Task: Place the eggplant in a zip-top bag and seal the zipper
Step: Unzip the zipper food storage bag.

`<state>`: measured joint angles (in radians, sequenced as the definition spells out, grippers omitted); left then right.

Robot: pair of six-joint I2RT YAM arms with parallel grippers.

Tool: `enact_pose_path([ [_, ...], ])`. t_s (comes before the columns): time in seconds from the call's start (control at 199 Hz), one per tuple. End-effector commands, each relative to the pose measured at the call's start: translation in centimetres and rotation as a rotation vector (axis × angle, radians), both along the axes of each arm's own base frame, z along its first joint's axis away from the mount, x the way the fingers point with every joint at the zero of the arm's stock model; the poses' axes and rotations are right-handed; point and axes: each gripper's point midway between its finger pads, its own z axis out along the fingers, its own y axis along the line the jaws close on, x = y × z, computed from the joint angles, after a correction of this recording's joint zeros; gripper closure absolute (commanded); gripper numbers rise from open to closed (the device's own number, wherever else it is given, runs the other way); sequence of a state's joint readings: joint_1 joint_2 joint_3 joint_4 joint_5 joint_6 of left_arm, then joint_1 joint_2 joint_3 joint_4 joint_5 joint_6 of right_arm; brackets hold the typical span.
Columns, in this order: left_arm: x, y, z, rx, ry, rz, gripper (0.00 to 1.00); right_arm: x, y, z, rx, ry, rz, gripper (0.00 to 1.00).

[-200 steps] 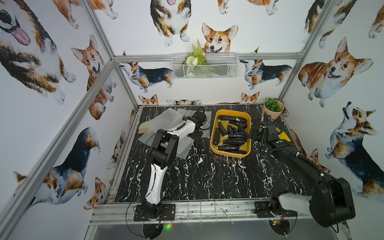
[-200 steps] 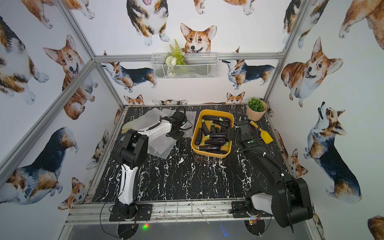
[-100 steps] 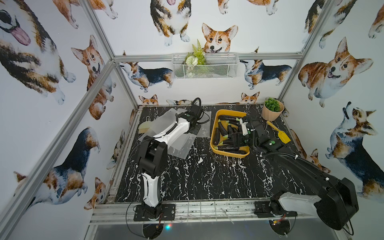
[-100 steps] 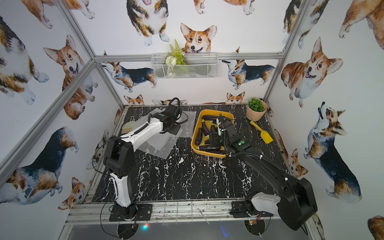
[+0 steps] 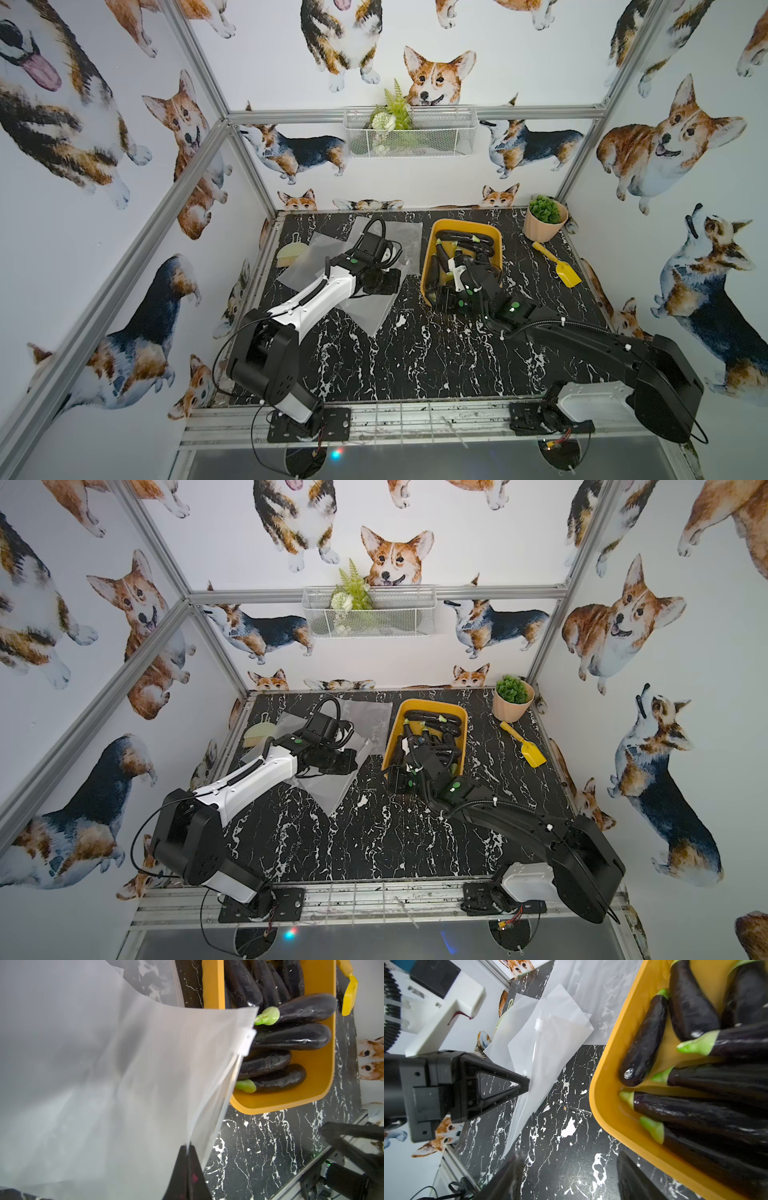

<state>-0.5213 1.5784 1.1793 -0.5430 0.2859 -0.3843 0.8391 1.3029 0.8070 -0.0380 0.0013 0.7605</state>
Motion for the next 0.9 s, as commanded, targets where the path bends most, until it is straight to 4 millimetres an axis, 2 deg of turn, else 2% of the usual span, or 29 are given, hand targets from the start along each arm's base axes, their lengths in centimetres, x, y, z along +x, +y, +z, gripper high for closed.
enact_pose_path([
  [0.0,0.5,-1.6,0.7,-0.080,-0.009,0.001,1.00,2.0,1.6,1.8,0.140,-0.017,-0.091,0.30],
  [0.1,0.7,-1.8,0.6,-0.080,-0.010,-0.008,1.00,3.1,3.0,1.7,0.144,-0.020,-0.093,0.32],
  [0.336,0.8,-2.1,0.3,-0.090,-0.011,-0.014,1.00,5.8,5.7,0.0,0.104,-0.004,-0.106,0.36],
  [0.381,0.9,-2.1,0.5,-0.095,-0.015,-0.014,1.00,6.2,5.9,-0.5,0.087,0.007,-0.114,0.42],
  [0.582,0.9,-2.2,1.0,-0.109,-0.025,-0.013,1.00,7.1,5.8,-3.4,0.053,0.056,-0.143,0.48],
  [0.758,1.3,-1.5,1.5,-0.087,-0.066,0.026,1.00,6.4,5.6,-5.4,0.029,0.104,-0.135,0.50],
  [0.813,1.4,-1.4,1.7,-0.074,-0.089,0.037,1.00,6.1,6.2,-5.6,0.036,0.117,-0.120,0.58],
  [0.898,1.2,-1.2,1.6,-0.003,-0.126,0.032,1.00,5.7,7.1,-5.4,0.071,0.124,-0.098,0.74],
])
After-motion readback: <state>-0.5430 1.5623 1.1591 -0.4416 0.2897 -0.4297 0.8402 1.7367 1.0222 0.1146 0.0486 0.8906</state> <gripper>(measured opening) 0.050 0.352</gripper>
